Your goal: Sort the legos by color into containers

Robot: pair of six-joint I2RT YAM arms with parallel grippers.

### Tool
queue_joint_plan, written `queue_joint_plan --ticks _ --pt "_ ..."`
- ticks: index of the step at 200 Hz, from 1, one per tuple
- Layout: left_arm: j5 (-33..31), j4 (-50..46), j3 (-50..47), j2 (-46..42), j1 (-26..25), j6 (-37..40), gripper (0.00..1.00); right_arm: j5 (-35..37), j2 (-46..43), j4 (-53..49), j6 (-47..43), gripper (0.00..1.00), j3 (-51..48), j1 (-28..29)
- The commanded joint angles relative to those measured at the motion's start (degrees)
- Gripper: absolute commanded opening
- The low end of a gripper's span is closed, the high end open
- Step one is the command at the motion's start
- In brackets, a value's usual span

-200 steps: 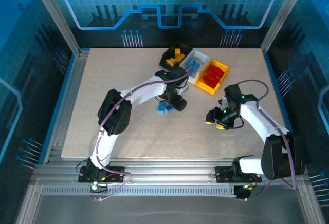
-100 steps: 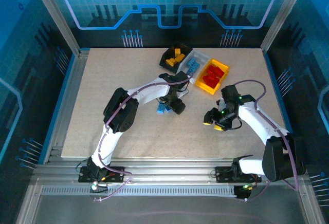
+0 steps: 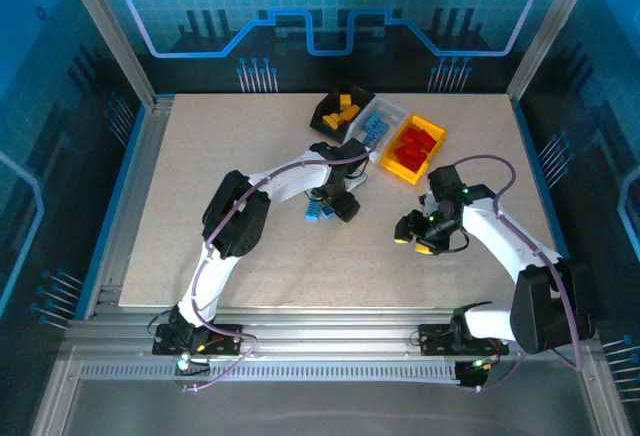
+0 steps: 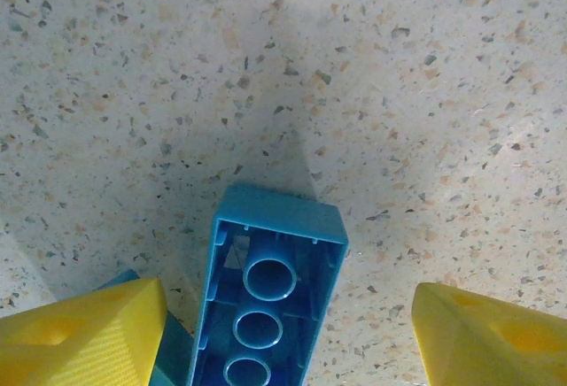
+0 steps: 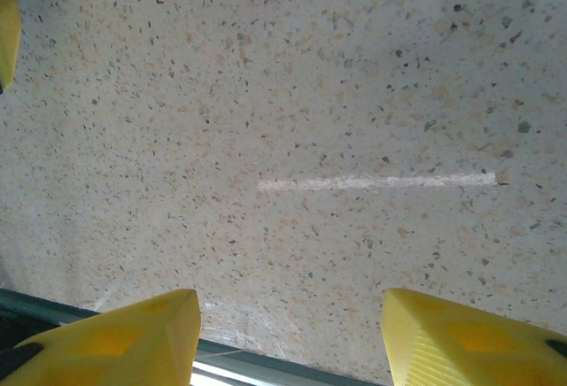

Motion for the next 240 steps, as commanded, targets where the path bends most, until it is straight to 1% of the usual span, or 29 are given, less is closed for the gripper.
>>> queue_joint_plan --ticks 1,33,70,81,98,108,125,139,160,199,240 --pt "-0.17 -1.28 -0.41 0.48 -0.39 0.96 0.72 0.49 0.62 0.12 1.09 0.58 -0.04 1.13" --pt "-0.06 -1.14 -1.68 0.09 -0.40 0.70 0.67 0.73 0.94 0.41 1.44 0.58 -0.04 1.60" --pt "0.08 -0.51 -3.55 -0.65 -0.40 0.17 0.64 0.96 1.52 0.78 1.88 0.58 0.45 2.28" --pt "-0.01 -0.32 -4.06 -0.84 -0.37 0.08 0.60 1.01 1.75 0.78 1.97 0.58 0.68 2.48" --pt "0.07 -0.09 -4.71 -1.19 -0.34 -0.26 0.58 1.13 2.26 0.77 1.97 0.58 1.08 2.85" --pt "0.04 0.17 -5.14 -1.47 -0.30 -0.58 0.53 1.23 2.49 0.79 2.06 0.58 1.33 2.95" --pt "0.20 1.06 -6.23 -2.21 -0.27 -1.33 0.49 1.46 2.72 0.61 2.07 0.58 1.66 3.19" --pt "0.38 1.25 -6.82 -2.64 -0.33 -1.91 0.43 1.53 2.83 0.45 2.03 0.57 1.71 3.30" --pt "0.79 1.98 -8.50 -3.57 -0.18 -2.94 0.38 1.43 3.01 0.36 2.06 0.58 1.89 3.38" --pt "3.82 3.92 -11.61 -6.62 0.98 -6.07 0.35 1.17 3.61 0.56 1.89 0.58 2.09 3.52" --pt "9.72 6.63 -14.31 -10.46 2.98 -10.86 0.33 0.22 5.34 1.48 2.41 0.58 2.09 3.65"
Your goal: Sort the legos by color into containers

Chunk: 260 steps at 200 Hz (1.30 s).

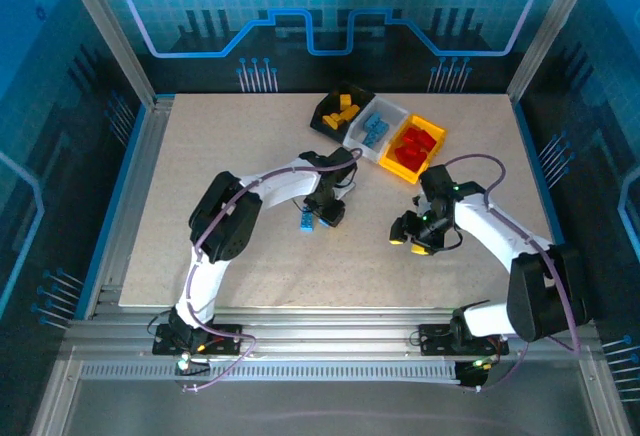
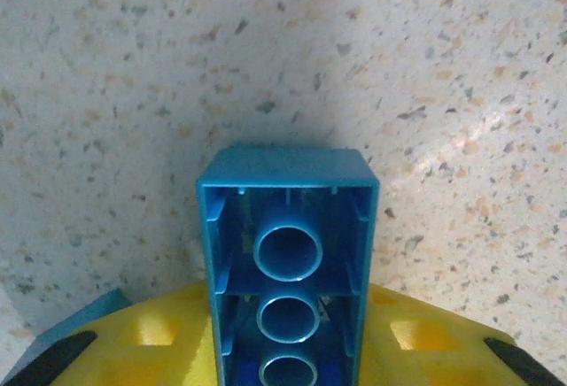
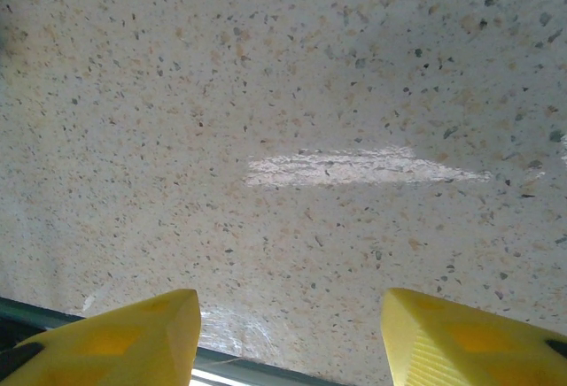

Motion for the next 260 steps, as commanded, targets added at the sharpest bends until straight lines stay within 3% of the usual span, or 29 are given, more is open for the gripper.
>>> queue_joint_plan --ticks 1,82,122,186,260 --pt "5.77 1.88 -1.82 -4.50 1.54 -4.59 0.33 -0.80 1.28 0.54 1.10 0.58 1.24 1.09" --pt "25.56 19.63 -12.30 -12.82 8.14 -29.36 0.32 -2.33 3.95 3.33 2.06 0.59 0.60 3.12" --pt "31.63 26.96 -13.17 -14.50 11.01 -40.89 0.32 -2.79 4.84 5.99 3.23 0.59 -1.48 4.38" --pt "35.29 40.82 -9.10 -13.03 12.86 -58.76 0.32 -2.49 4.60 10.38 5.49 0.59 -5.18 6.03" --pt "33.89 55.06 5.14 -0.49 12.69 -76.39 0.32 0.75 -1.82 8.42 5.28 0.59 -7.57 6.99"
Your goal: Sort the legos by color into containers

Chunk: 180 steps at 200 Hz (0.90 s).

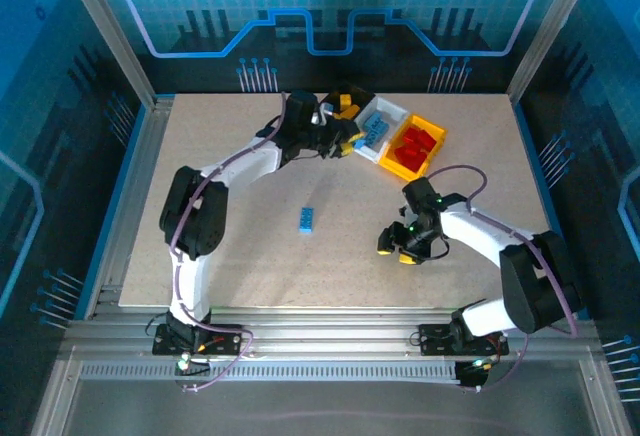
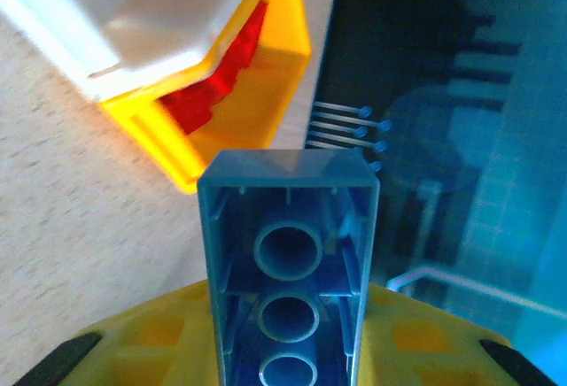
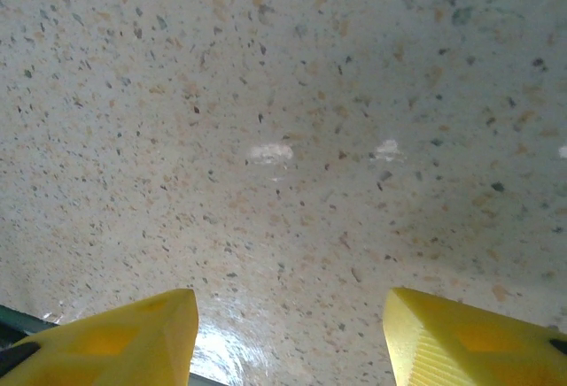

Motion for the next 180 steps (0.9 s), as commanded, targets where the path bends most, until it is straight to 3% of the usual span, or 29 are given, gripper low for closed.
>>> queue_joint_plan --ticks 1,31,96,180 --pt "0.27 5.83 4.82 4.67 0.22 -8.10 0.32 1.81 -4.01 -1.57 0.80 0.59 -1.42 0.90" --pt "-1.11 7.38 11.26 9.98 -0.16 -11.11 0.33 2.87 -11.64 -3.67 0.39 0.59 -3.41 0.99" --pt "-5.63 10.95 21.32 20.09 -1.49 -17.09 0.33 5.72 -41.98 -6.61 -1.04 0.60 -11.59 -0.23" --pt "-10.34 6.50 37.87 32.27 -2.66 -20.74 0.33 4.65 -40.51 -8.22 -0.25 0.61 -11.60 -0.49"
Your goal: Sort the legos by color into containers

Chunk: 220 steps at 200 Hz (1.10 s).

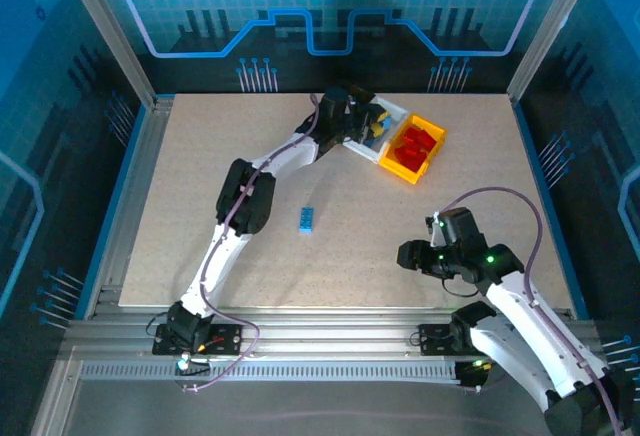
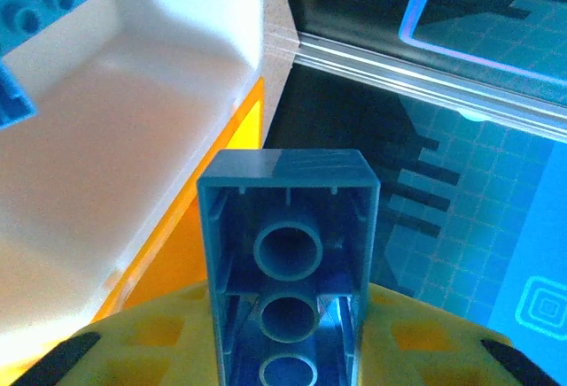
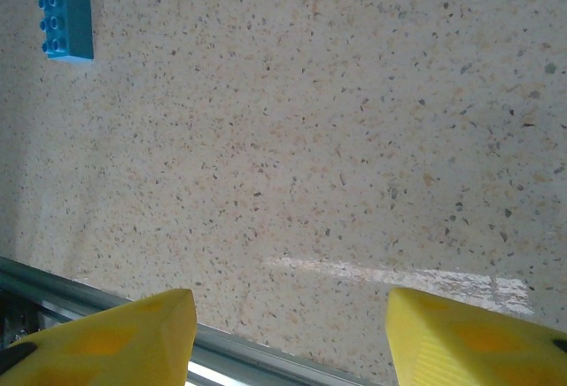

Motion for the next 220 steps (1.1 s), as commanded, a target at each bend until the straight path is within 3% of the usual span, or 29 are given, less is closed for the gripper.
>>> queue_joint_plan --ticks 1,35,50,82,220 --pt "-2.75 -1.19 4.92 2.48 0.03 -2.15 0.33 -0.29 -0.88 -2.02 0.45 0.60 -0.46 -0.69" --pt "-4.81 -1.02 9.27 6.31 0.25 -4.54 0.34 0.25 -2.62 -3.15 1.42 0.61 -1.12 -0.78" --pt "-5.15 -1.40 11.36 8.06 0.26 -5.27 0.47 0.41 -3.23 -3.60 1.75 0.61 -1.19 -0.78" --pt "-5.22 -2.07 12.21 8.93 0.35 -5.28 0.63 0.68 -3.79 -4.26 2.19 0.63 -1.18 -0.82" --pt "-4.35 0.21 7.88 6.04 0.53 -5.16 0.65 0.35 -3.51 -3.74 2.13 0.64 -1.51 -0.87"
